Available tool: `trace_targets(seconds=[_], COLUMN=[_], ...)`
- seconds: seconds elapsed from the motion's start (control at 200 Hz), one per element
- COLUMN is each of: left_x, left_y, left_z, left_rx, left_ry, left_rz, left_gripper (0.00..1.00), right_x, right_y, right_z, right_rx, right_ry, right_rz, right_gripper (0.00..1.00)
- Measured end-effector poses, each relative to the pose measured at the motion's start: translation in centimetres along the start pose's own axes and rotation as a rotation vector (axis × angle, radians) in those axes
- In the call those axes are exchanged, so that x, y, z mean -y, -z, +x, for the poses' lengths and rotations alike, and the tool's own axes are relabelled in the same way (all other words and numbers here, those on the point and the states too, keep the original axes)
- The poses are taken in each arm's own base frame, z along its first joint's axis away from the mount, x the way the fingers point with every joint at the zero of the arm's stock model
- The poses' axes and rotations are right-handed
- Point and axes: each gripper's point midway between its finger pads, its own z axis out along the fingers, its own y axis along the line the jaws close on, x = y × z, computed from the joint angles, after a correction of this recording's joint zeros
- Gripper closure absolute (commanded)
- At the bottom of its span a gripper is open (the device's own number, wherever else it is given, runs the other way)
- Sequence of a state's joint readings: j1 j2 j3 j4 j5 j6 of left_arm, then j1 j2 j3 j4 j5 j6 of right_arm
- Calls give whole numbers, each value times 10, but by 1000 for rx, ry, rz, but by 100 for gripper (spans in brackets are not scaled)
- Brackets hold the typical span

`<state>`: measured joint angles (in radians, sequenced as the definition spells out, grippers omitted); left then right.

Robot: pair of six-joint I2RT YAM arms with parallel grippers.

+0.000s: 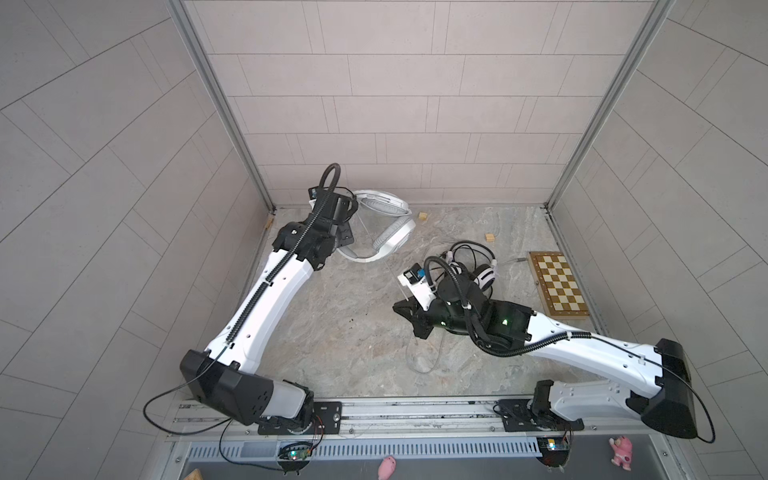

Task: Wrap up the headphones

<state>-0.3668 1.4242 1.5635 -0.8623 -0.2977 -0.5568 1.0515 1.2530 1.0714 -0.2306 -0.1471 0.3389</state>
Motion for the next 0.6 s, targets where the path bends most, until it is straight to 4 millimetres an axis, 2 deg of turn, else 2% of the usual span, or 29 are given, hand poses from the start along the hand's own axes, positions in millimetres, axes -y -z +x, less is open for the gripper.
trace_targets(seconds=[0.14,0.215,0.375,0.47,0.6], left_x=[11,20,40,48,54], left_y=[-7,-7,1,9,22], left_z=[18,31,62,70,75], left_rx=[-2,0,-29,-44,-57], left_ry=[-81,-140,-301,-353,-390], left_rz=[-15,-10,56,115,202], left_gripper=[100,100,100,100,100], right_x=[6,10,21,31,49], right_y=[3,12,41,54,63], right_z=[-3,-18,-63,-75,-84], right_rx=[-85,-99,-56,-56,-67], right_ry=[90,150,266,314,360], right_rz=[80,132,242,295,362], right_gripper=[95,92,91,91,91])
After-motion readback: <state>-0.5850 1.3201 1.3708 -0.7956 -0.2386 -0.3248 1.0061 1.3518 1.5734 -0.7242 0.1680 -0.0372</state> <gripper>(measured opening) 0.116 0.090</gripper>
